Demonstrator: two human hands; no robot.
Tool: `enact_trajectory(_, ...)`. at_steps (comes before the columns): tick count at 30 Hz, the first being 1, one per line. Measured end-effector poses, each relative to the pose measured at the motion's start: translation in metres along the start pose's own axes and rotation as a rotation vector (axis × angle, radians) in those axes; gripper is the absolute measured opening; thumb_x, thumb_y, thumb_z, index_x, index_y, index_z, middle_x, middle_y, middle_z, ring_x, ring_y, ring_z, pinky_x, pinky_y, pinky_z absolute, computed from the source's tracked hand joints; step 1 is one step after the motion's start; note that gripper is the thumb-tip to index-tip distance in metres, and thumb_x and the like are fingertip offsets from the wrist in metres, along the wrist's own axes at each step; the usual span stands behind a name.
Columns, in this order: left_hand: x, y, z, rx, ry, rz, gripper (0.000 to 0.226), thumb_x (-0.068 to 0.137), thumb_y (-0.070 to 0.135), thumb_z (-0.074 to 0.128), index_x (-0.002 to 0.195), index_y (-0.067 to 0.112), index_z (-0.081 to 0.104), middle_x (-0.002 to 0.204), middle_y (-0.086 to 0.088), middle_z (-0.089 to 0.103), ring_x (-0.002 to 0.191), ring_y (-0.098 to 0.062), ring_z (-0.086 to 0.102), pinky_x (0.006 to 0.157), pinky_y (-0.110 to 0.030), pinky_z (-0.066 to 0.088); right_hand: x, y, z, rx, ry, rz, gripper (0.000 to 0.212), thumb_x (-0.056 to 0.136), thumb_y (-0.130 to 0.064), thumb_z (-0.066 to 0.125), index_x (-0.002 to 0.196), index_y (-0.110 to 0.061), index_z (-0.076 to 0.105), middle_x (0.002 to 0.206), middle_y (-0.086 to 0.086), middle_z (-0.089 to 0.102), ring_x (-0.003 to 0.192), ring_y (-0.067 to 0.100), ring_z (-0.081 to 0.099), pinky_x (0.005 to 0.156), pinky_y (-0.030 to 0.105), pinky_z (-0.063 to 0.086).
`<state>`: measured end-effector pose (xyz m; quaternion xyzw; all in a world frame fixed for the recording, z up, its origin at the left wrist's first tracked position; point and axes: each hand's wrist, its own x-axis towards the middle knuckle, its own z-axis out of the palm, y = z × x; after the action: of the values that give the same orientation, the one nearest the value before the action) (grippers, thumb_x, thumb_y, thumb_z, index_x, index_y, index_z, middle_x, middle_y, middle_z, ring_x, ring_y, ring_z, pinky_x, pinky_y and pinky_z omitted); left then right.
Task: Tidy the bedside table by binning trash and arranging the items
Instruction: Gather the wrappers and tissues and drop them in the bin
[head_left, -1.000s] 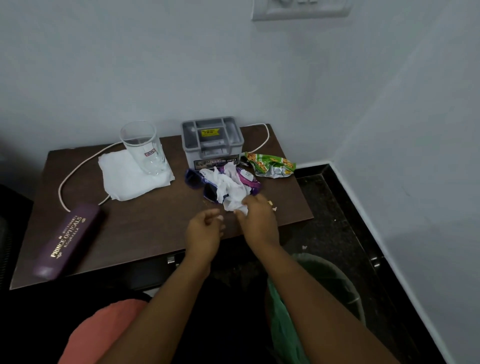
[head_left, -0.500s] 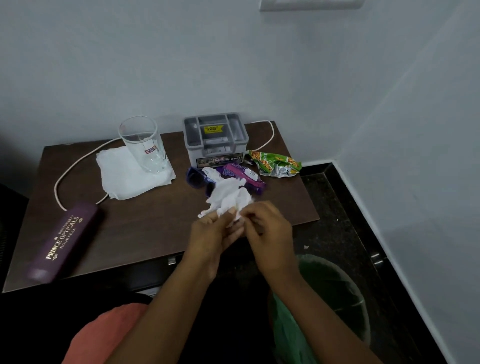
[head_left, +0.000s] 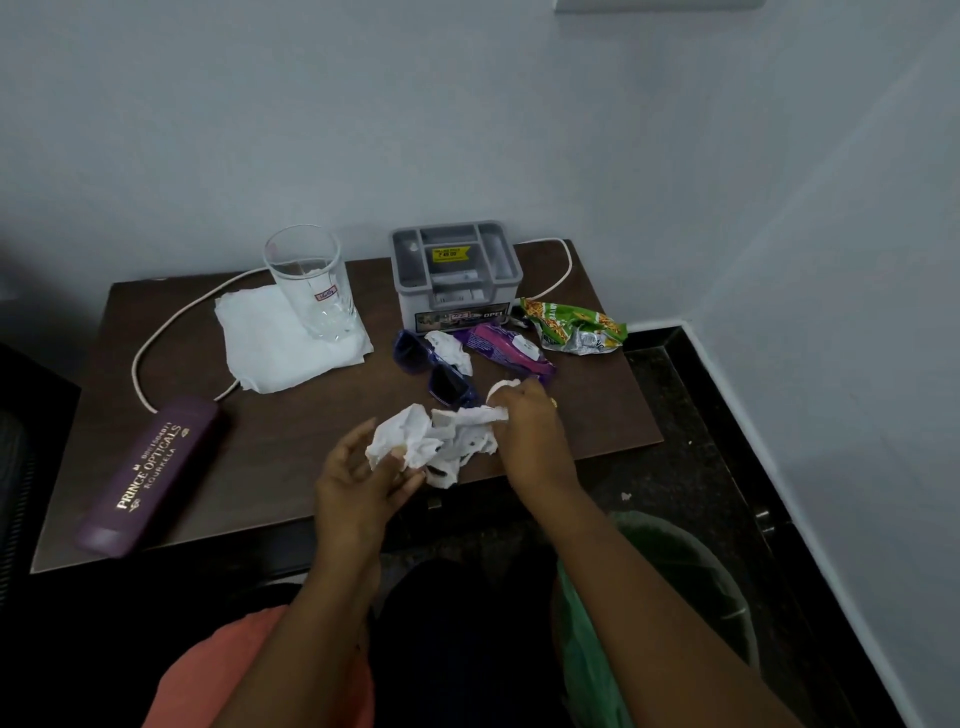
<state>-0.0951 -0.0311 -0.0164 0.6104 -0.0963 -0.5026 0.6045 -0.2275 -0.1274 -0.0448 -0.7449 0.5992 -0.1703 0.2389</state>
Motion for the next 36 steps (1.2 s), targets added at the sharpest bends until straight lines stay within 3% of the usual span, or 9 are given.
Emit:
enact_trajectory(6, 0.001, -0.004, 0.005, 0.003, -0.182, -0.073, 0.029, 0.094, 0.018, 0.049, 0.118, 0.008, 0.063, 0.113, -0.007, 0.07, 0.101, -0.02, 0.067, 0.084, -0.022, 0.055, -0.019, -0.02, -0.02, 0.346, 0.154, -0.065, 0.024, 0.076, 0.008, 0.058, 0.09, -0.007, 0.071, 0.093, 0.003, 0.056, 0.08, 0.008, 0.054, 0.071, 0.005, 0.038)
enact_trajectory(9, 0.0, -0.003, 0.012, -0.005, -0.32, -0.111, 0.029, 0.087, 0.026, 0.055, 0.11, 0.013, 0.067, 0.103, 0.0, 0.074, 0.096, -0.011, 0.069, 0.081, -0.02, 0.056, -0.036, -0.043, -0.019, 0.452, 0.067, -0.142, 0.021, 0.076, 0.004, 0.059, 0.085, -0.011, 0.07, 0.085, -0.001, 0.06, 0.078, 0.004, 0.056, 0.071, 0.013, 0.045)
enact_trajectory(14, 0.012, -0.001, 0.002, -0.086, -0.203, -0.1, 0.026, 0.09, 0.011, 0.054, 0.113, 0.005, 0.065, 0.106, -0.009, 0.072, 0.086, -0.011, 0.07, 0.074, -0.018, 0.057, -0.027, -0.053, -0.022, 0.46, -0.12, -0.079, 0.021, 0.081, -0.013, 0.056, 0.096, -0.027, 0.059, 0.091, -0.006, 0.067, 0.091, 0.013, 0.06, 0.079, 0.036, 0.053)
enact_trajectory(17, 0.016, -0.001, 0.0, -0.083, -0.157, -0.087, 0.029, 0.089, 0.011, 0.056, 0.116, 0.004, 0.063, 0.111, -0.012, 0.07, 0.091, -0.013, 0.069, 0.078, -0.018, 0.057, 0.003, -0.051, -0.02, 0.222, 0.038, -0.125, 0.033, 0.084, -0.003, 0.048, 0.111, -0.017, 0.06, 0.111, 0.004, 0.064, 0.101, 0.02, 0.059, 0.083, 0.039, 0.051)
enact_trajectory(20, 0.015, -0.004, 0.001, -0.097, -0.118, -0.098, 0.029, 0.089, 0.012, 0.057, 0.115, 0.004, 0.064, 0.111, -0.012, 0.07, 0.091, -0.013, 0.069, 0.08, -0.02, 0.056, 0.042, -0.038, -0.014, -0.093, -0.01, -0.214, 0.045, 0.088, -0.003, 0.045, 0.129, -0.021, 0.053, 0.13, 0.005, 0.054, 0.116, 0.026, 0.054, 0.088, 0.04, 0.048)
enact_trajectory(24, 0.013, -0.004, 0.0, -0.099, -0.119, -0.109, 0.029, 0.088, 0.013, 0.057, 0.115, 0.004, 0.064, 0.111, -0.012, 0.07, 0.095, -0.016, 0.068, 0.083, -0.023, 0.055, 0.068, -0.031, -0.003, -0.308, -0.19, -0.242, 0.037, 0.089, -0.011, 0.049, 0.125, -0.019, 0.057, 0.122, 0.013, 0.054, 0.113, 0.034, 0.054, 0.087, 0.042, 0.047)
enact_trajectory(28, 0.014, -0.001, -0.003, -0.108, -0.117, -0.11, 0.027, 0.088, 0.014, 0.058, 0.112, 0.005, 0.065, 0.11, -0.011, 0.071, 0.092, -0.013, 0.069, 0.081, -0.022, 0.056, 0.071, -0.037, 0.0, -0.439, -0.167, -0.266, 0.027, 0.087, -0.002, 0.049, 0.111, -0.007, 0.06, 0.113, 0.017, 0.055, 0.103, 0.035, 0.058, 0.077, 0.038, 0.046)
enact_trajectory(33, 0.014, 0.007, -0.002, -0.11, -0.107, -0.08, 0.029, 0.092, 0.014, 0.054, 0.119, 0.008, 0.062, 0.116, -0.007, 0.069, 0.106, -0.017, 0.066, 0.087, -0.024, 0.054, 0.046, -0.04, -0.025, -0.109, 0.145, -0.259, 0.021, 0.089, -0.009, 0.052, 0.106, -0.012, 0.063, 0.11, 0.007, 0.059, 0.095, 0.024, 0.059, 0.073, 0.034, 0.044)
enact_trajectory(36, 0.007, 0.015, 0.011, -0.115, -0.139, -0.045, 0.029, 0.093, 0.012, 0.05, 0.119, 0.007, 0.061, 0.113, -0.007, 0.07, 0.103, -0.016, 0.067, 0.086, -0.023, 0.054, 0.02, -0.043, -0.05, 0.242, 0.115, -0.297, 0.009, 0.084, -0.011, 0.06, 0.091, -0.012, 0.066, 0.111, 0.0, 0.056, 0.096, 0.011, 0.055, 0.082, 0.031, 0.05)
